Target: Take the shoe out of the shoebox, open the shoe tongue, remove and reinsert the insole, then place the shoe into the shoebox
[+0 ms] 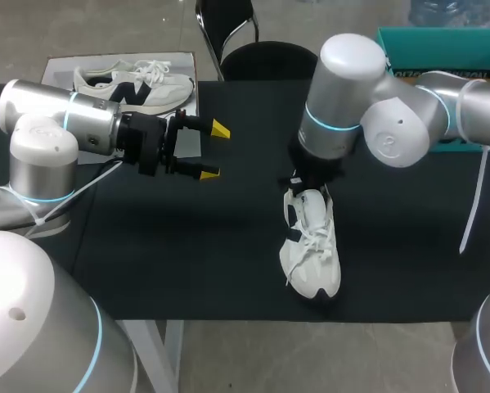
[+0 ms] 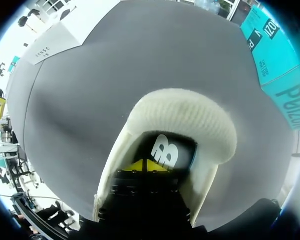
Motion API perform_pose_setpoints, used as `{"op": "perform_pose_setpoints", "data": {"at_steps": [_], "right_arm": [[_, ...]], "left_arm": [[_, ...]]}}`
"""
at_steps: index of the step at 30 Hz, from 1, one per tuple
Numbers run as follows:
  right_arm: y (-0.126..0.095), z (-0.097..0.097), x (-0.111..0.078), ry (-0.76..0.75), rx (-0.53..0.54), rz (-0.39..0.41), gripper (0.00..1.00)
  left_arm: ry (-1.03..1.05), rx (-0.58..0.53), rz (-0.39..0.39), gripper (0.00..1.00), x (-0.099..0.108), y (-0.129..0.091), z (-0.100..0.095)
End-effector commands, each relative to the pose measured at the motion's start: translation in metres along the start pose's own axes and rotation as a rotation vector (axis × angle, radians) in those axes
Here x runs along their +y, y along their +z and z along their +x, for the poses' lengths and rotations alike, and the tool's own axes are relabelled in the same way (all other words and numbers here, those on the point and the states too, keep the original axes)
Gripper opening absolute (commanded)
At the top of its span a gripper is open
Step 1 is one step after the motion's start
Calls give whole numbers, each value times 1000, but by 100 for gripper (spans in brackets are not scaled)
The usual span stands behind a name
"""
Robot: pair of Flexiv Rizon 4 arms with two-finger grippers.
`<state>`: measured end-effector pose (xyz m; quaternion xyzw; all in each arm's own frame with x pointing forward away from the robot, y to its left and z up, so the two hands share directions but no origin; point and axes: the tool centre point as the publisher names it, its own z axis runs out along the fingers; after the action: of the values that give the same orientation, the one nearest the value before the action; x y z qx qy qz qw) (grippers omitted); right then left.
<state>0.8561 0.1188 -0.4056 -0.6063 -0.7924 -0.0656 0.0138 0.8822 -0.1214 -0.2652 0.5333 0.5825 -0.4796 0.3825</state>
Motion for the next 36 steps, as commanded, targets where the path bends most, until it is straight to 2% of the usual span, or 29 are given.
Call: {"op": "perform_pose_setpoints", "data": {"at_steps": [1,9,13,15,16,19,20,22,24,29,36], "right_arm": [[-16,1,-5,1,-16,-9,0],[-27,6,-13,-4,-29,-13,0],[-26,8,-17,-18,-32,5,0],[-25,8,-19,-18,-30,8,9],[-23,7,-19,-17,-28,8,23],[-21,7,-20,-16,-23,12,47],[-20,7,-21,-16,-21,13,66],[-19,7,-21,-16,-18,14,93],[-18,8,-22,-14,-12,14,100],[-16,4,-24,-5,-7,13,100],[-31,-3,-20,-1,-24,-17,100]], "left_arm": [[1,2,1,100,0,0,0],[1,2,1,100,0,0,0],[1,2,1,100,0,0,0],[1,2,1,100,0,0,0],[1,2,1,100,0,0,0],[1,2,1,100,0,0,0],[1,2,1,100,0,0,0],[1,2,1,100,0,0,0],[1,2,1,100,0,0,0],[1,2,1,100,0,0,0],[1,2,1,100,0,0,0]]}}
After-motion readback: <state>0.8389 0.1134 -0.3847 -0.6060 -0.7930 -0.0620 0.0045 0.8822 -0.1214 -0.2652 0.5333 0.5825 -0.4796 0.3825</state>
